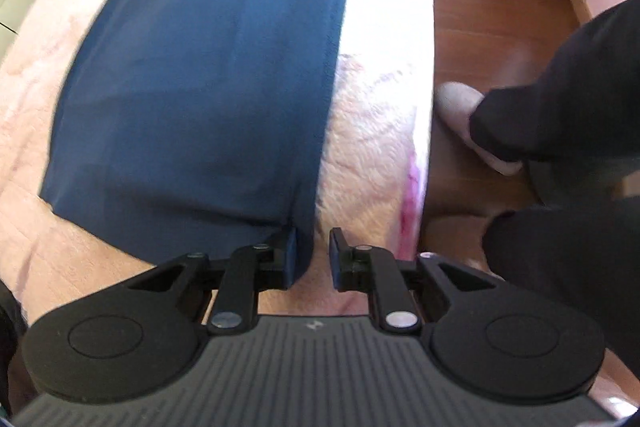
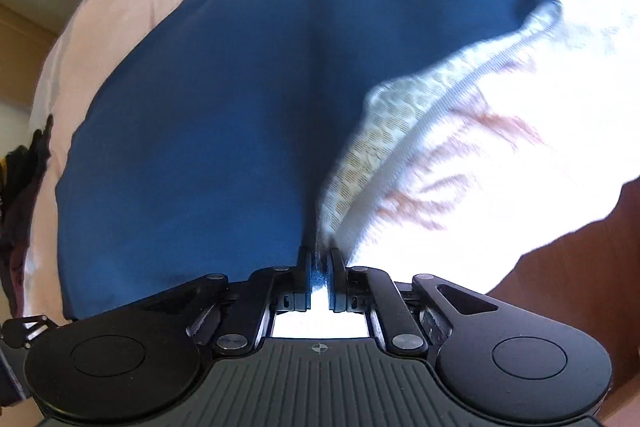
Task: Fold clothes
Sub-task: 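Move both grippers over the vest toward its armhole, then grasp the vest armhole edge with the right gripper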
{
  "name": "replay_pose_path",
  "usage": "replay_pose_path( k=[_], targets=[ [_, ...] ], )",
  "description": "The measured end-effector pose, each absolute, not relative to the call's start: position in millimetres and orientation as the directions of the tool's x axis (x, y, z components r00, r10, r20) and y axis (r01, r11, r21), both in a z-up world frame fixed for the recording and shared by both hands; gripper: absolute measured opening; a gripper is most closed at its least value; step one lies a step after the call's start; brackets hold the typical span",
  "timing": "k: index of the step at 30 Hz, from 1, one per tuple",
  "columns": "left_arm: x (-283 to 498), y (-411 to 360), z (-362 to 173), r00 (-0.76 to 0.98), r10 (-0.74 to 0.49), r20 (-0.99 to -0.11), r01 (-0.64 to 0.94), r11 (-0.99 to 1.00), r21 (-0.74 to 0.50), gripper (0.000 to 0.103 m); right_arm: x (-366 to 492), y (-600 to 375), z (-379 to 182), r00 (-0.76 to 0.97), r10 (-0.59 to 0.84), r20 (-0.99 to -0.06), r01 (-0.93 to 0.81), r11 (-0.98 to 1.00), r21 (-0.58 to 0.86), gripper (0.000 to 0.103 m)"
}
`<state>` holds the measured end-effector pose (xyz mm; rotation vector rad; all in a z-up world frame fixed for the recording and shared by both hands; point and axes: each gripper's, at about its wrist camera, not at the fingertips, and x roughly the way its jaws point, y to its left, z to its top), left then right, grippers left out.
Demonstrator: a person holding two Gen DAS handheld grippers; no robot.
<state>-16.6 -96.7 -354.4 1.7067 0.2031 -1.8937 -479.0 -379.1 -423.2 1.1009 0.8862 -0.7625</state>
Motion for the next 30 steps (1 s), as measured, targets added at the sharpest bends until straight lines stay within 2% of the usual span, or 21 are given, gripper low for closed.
replay_pose_path(
  k=[3, 4, 6, 8, 9, 14, 18, 23, 27, 30],
  targets=[
    [-17, -107, -336, -0.004, -0.247, -0.969, 0.529, -0.823, 0.207, 0.013, -490, -374, -421, 0.407, -0.082, -0.910, 0.895, 0.234, 0.379, 0.005],
    [-16, -114, -325, -0.019, -0.244, -0.970, 0.543, -0.817, 0.195, 0.013, -499, -375, -414, 0.437, -0.120, -0.891, 0.890, 0.200, 0.410, 0.006],
    [-15, -129, -304, -0.050, -0.241, -0.969, 0.568, -0.805, 0.170, 0.014, -516, -376, -400, 0.480, -0.207, -0.853, 0.877, 0.133, 0.461, 0.018],
    [-21, -157, -283, -0.076, -0.266, -0.961, 0.567, -0.804, 0.178, 0.017, -533, -380, -387, 0.495, -0.306, -0.814, 0.864, 0.074, 0.498, 0.072],
    [-28, -175, -275, -0.086, -0.286, -0.955, 0.562, -0.805, 0.190, 0.019, -540, -385, -381, 0.489, -0.349, -0.800, 0.864, 0.065, 0.500, 0.074],
    [-91, -283, -248, -0.151, -0.384, -0.911, 0.458, -0.844, 0.280, 0.027, -551, -422, -360, 0.440, -0.467, -0.768, 0.887, 0.088, 0.454, 0.074],
    [-163, -383, -245, -0.256, -0.372, -0.892, 0.427, -0.872, 0.241, 0.034, -553, -462, -362, 0.432, -0.478, -0.765, 0.899, 0.157, 0.409, 0.074],
    [-251, -482, -270, -0.321, -0.357, -0.877, 0.382, -0.896, 0.225, 0.035, -538, -521, -385, 0.624, -0.392, -0.676, 0.778, 0.229, 0.585, 0.074],
    [-281, -516, -287, -0.308, -0.345, -0.887, 0.334, -0.912, 0.238, 0.035, -482, -581, -411, 0.750, -0.314, -0.582, 0.660, 0.305, 0.686, 0.074],
    [-284, -520, -308, -0.268, -0.335, -0.903, 0.306, -0.919, 0.250, 0.035, -445, -623, -440, 0.763, -0.276, -0.584, 0.645, 0.280, 0.711, 0.074]
  ],
)
